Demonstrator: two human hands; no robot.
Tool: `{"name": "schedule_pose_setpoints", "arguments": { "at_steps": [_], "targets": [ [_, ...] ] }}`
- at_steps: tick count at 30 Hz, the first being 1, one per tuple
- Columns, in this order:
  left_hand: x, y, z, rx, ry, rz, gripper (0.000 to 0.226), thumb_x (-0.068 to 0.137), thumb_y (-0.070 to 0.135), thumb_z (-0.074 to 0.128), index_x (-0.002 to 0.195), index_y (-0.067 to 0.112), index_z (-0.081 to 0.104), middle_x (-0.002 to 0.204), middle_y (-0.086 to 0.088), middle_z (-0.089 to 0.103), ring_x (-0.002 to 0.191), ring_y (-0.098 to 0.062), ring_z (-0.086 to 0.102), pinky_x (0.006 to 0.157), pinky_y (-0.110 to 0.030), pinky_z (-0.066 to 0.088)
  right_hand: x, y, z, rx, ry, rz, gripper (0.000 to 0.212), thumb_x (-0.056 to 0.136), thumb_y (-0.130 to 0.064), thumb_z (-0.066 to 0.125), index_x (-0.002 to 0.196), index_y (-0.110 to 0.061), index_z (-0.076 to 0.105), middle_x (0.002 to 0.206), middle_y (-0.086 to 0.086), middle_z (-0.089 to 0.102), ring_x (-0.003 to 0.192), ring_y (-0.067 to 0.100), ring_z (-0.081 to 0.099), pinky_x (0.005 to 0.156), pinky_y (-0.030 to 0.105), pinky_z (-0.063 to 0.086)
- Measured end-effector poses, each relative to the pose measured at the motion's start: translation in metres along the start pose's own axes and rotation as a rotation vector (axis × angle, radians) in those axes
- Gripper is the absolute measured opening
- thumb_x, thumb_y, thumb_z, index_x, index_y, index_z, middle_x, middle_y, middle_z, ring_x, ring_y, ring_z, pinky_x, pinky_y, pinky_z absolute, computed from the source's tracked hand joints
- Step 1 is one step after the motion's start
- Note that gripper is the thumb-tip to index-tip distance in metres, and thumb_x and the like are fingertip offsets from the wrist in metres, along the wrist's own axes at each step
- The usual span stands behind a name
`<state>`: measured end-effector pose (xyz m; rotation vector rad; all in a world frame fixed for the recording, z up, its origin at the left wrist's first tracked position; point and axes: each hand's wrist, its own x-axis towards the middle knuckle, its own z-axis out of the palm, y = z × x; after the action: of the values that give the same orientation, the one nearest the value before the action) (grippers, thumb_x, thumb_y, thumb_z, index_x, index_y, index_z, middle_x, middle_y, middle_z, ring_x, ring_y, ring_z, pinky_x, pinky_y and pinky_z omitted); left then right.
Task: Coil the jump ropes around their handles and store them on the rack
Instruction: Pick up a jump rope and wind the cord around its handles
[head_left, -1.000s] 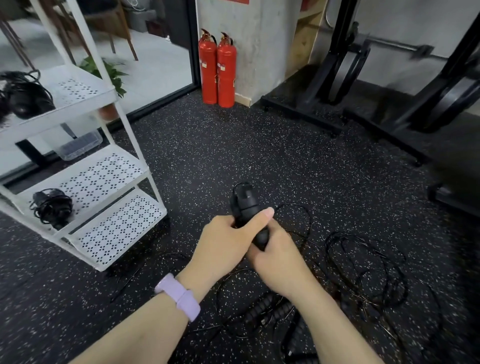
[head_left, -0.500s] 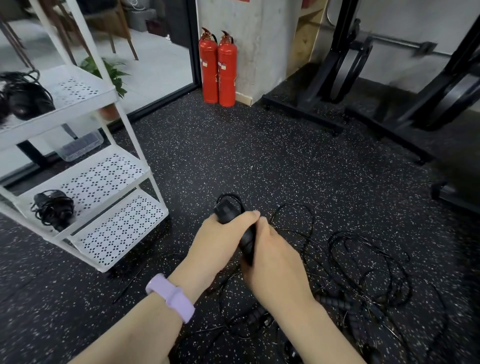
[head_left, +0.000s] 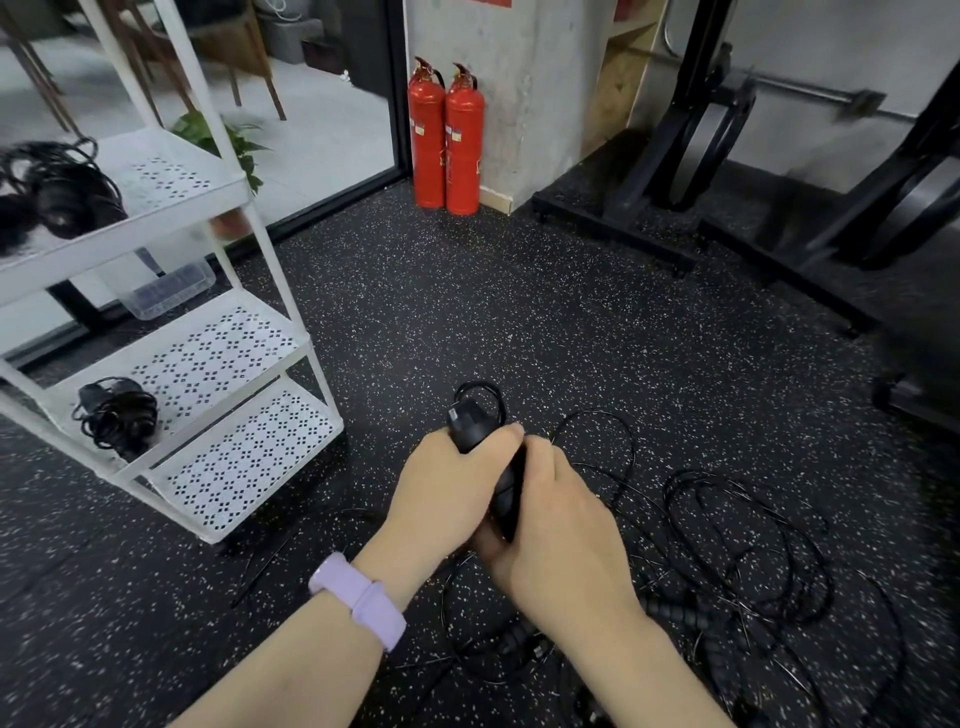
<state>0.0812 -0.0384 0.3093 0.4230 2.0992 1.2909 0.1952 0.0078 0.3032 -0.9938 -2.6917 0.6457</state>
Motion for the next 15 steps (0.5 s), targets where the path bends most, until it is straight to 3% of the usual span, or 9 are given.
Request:
{"name": "schedule_pose_setpoints", "arguments": {
  "at_steps": [2,4,5,7,8,10,12,15],
  "targets": [
    [0.004,-0.002,-0.004,-0.04,-0.049,-0.005,0.04,0.079,0.055,0.07,0.077,0.015,0.073,0.064,0.003,0.071,0.065,-0.013,0.067,0.067,-0.034,0.049,0.002,0.009,-0.011,0.199,-0.114,0.092,0.059,0.071,-0.064,0.068,0.117,-0.042,0.037,0.103,-0.019,0.059,0.089,0.006,0.063,0.068,0.028,0.047],
    [0.007,-0.003,-0.009,-0.103,-0.138,-0.023,0.036,0.08,0.055,0.072,0.084,0.02,0.075,0.075,-0.001,0.076,0.069,-0.01,0.067,0.074,-0.038,0.052,0.006,0.022,-0.023,0.501,-0.256,0.212,0.06,0.065,-0.07,0.071,0.115,-0.044,0.051,0.099,-0.018,0.07,0.086,0.001,0.068,0.07,0.023,0.051],
    [0.007,-0.003,-0.011,-0.156,-0.196,-0.037,0.039,0.074,0.06,0.071,0.087,0.024,0.076,0.083,-0.004,0.077,0.075,-0.012,0.068,0.079,-0.039,0.052,0.009,0.028,-0.028,0.724,-0.356,0.269,0.059,0.067,-0.068,0.075,0.116,-0.038,0.06,0.101,-0.014,0.075,0.088,0.004,0.072,0.074,0.024,0.055],
    [0.006,-0.001,-0.015,-0.258,-0.295,-0.043,0.045,0.064,0.068,0.071,0.086,0.029,0.077,0.088,-0.008,0.077,0.08,-0.018,0.067,0.082,-0.041,0.053,0.011,0.035,-0.033,1.214,-0.61,0.344,0.057,0.084,-0.059,0.072,0.121,-0.016,0.071,0.114,0.01,0.077,0.101,0.027,0.075,0.085,0.036,0.06],
    [0.005,0.0,-0.015,-0.287,-0.329,-0.022,0.043,0.063,0.068,0.071,0.081,0.03,0.077,0.081,-0.006,0.074,0.075,-0.018,0.065,0.075,-0.037,0.052,0.011,0.036,-0.034,1.395,-0.733,0.367,0.061,0.09,-0.059,0.064,0.123,-0.008,0.072,0.117,0.021,0.073,0.104,0.036,0.073,0.089,0.043,0.059],
    [0.001,0.003,-0.012,-0.317,-0.353,0.025,0.036,0.064,0.068,0.071,0.072,0.033,0.073,0.065,0.002,0.063,0.058,-0.013,0.056,0.055,-0.026,0.046,0.009,0.035,-0.034,1.606,-0.913,0.376,0.073,0.092,-0.064,0.058,0.124,0.001,0.069,0.114,0.026,0.069,0.1,0.038,0.069,0.091,0.048,0.056],
    [0.001,0.005,-0.01,-0.338,-0.341,0.051,0.033,0.065,0.068,0.07,0.067,0.035,0.072,0.059,0.008,0.059,0.048,-0.008,0.049,0.043,-0.02,0.039,0.009,0.034,-0.032,1.679,-0.949,0.355,0.069,0.087,-0.061,0.068,0.118,0.0,0.068,0.096,0.016,0.065,0.078,0.026,0.064,0.076,0.038,0.055],
    [0.004,0.008,-0.011,-0.283,-0.33,0.075,0.041,0.068,0.074,0.065,0.069,0.033,0.073,0.061,0.005,0.062,0.047,-0.009,0.051,0.045,-0.021,0.042,0.01,0.031,-0.03,1.612,-0.829,0.356,0.048,0.081,-0.047,0.076,0.106,-0.007,0.07,0.075,0.003,0.054,0.052,0.01,0.042,0.05,0.023,0.04]
  ]
}}
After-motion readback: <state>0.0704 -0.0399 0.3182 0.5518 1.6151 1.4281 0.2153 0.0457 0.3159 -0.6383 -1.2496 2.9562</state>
